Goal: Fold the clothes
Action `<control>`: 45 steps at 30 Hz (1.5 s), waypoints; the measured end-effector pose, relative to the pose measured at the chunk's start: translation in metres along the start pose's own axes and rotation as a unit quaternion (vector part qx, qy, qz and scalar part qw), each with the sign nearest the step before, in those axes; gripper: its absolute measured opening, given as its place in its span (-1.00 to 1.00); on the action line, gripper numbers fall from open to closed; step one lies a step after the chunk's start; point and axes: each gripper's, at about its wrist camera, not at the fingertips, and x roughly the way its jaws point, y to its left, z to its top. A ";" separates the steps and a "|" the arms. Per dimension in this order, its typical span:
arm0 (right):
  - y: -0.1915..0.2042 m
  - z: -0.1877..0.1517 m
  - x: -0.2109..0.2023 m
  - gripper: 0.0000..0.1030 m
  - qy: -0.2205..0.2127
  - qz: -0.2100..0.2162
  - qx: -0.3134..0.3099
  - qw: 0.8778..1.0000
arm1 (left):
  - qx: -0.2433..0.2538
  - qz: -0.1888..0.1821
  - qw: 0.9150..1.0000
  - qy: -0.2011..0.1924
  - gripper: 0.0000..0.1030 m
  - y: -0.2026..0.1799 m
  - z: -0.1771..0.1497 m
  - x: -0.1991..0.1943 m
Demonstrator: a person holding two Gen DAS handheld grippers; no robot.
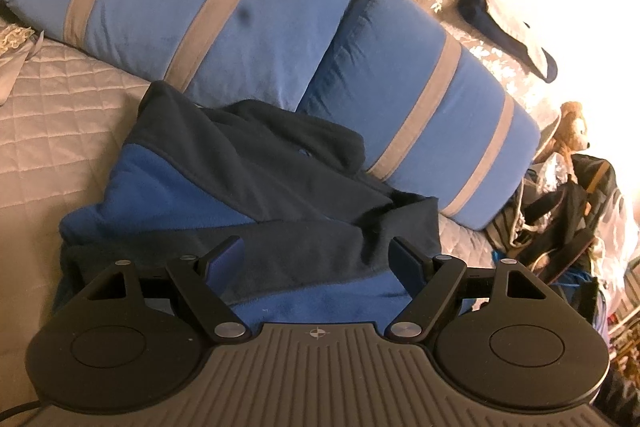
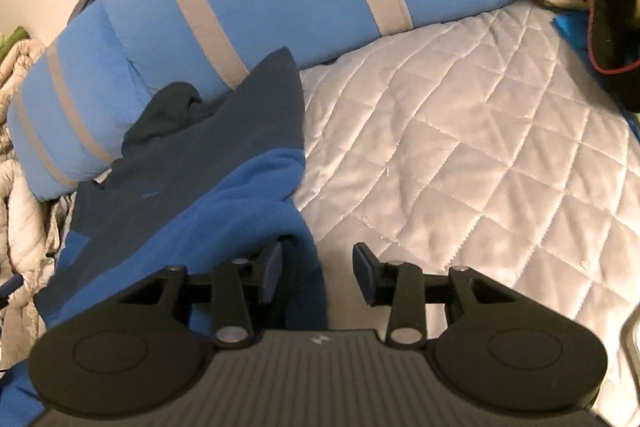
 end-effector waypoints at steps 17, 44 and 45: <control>0.047 0.007 0.038 -0.19 0.017 -0.079 -0.184 0.980 | 0.013 0.011 1.000 -0.015 0.54 -0.010 0.013 -0.027; 0.066 0.118 -0.187 1.00 -0.156 -0.124 -0.274 0.941 | 0.131 0.024 0.989 -0.058 0.54 -0.091 0.101 -0.165; 0.067 0.120 -0.193 1.00 -0.162 -0.126 -0.276 0.939 | 0.131 0.024 0.989 -0.062 0.54 -0.092 0.103 -0.169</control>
